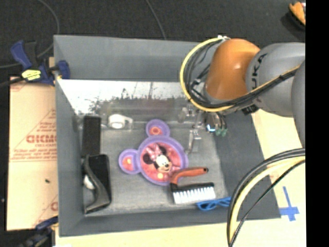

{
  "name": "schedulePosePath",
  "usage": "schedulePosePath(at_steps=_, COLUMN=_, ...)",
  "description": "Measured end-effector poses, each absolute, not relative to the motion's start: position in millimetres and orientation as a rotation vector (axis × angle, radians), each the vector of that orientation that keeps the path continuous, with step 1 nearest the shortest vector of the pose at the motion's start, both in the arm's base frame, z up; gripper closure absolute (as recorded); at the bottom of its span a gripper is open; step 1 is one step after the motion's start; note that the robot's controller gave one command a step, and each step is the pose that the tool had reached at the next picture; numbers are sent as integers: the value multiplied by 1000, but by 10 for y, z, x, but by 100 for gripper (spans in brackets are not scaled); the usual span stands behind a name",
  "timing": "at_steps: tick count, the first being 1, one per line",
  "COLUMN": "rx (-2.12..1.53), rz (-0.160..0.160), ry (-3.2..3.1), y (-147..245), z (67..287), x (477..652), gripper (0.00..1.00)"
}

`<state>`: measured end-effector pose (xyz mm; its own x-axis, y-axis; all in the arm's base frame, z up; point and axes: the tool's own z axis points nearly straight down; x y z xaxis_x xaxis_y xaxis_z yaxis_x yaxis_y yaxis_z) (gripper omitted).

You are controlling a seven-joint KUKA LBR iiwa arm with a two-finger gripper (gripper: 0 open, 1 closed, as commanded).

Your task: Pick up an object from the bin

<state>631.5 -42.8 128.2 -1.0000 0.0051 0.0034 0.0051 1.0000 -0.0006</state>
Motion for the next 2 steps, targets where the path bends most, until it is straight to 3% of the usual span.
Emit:
schedulePosePath(at_steps=1, rx=-6, rz=2, ry=-3146, y=-428, z=1336, x=6332, gripper=0)
schedulePosePath(at_steps=2, rx=-407, rz=-1, ry=-3109, y=-273, z=682, x=6036, gripper=0)
